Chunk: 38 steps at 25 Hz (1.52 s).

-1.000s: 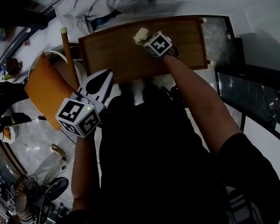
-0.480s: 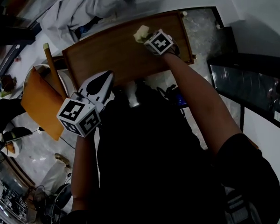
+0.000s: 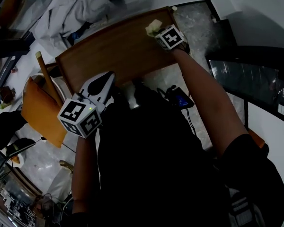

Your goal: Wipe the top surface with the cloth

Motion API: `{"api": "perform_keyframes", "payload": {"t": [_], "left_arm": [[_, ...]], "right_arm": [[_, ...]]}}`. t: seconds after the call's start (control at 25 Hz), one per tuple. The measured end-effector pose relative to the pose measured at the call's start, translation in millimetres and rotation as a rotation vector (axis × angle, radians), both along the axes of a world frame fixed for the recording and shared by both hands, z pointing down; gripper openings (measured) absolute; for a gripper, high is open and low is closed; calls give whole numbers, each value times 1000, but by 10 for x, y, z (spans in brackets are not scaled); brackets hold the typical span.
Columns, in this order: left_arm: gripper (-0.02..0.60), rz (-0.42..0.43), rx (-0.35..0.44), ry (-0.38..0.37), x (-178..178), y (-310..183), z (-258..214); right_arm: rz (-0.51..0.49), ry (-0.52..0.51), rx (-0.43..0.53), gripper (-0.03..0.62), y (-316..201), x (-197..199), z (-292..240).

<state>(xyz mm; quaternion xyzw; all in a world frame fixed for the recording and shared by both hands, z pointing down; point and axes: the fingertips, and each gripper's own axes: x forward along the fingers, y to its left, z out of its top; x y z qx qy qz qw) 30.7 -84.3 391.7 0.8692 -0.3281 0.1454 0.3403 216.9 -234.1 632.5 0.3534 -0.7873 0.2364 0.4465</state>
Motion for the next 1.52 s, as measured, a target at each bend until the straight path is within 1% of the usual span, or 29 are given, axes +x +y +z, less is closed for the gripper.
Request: {"api": "perform_keyframes", "payload": {"t": [0.16, 0.36, 0.76, 0.92, 1.08, 1.12, 1.28, 1.32, 1.36, 1.4, 1.44, 1.48, 1.52], "left_arm": [[9, 6, 2, 0, 23, -22, -18], [9, -5, -2, -5, -33, -11, -1], [9, -36, 2, -4, -85, 110, -29], [9, -60, 3, -3, -227, 107, -37], [9, -88, 8, 2, -388, 93, -49], [9, -96, 9, 4, -426, 98, -53], [9, -126, 14, 15, -636, 138, -68], [9, -133, 13, 17, -711, 146, -65], [9, -140, 12, 17, -796, 154, -59], [9, -149, 10, 18, -890, 163, -52], [9, -159, 9, 19, -994, 172, -47], [9, -171, 9, 20, -1106, 180, -45], [9, -184, 10, 20, -1222, 187, -45]], "right_arm": [[62, 17, -16, 48, -53, 149, -2], [121, 53, -37, 48, -104, 321, 13], [231, 130, -38, 48, -112, 677, -25], [232, 173, -23, 48, -97, 802, -48], [165, 221, 2, 48, -82, 848, -59], [166, 230, -1, 48, -64, 862, -52], [238, 235, -43, 48, -2, 894, -66], [232, 256, -53, 48, 19, 877, -84], [201, 284, -47, 48, 32, 819, -119], [147, 305, -21, 48, 28, 696, -179], [81, 305, 19, 48, 14, 496, -263], [18, 275, 57, 48, 4, 225, -353], [-33, 224, 82, 48, 20, -89, -426]]}}
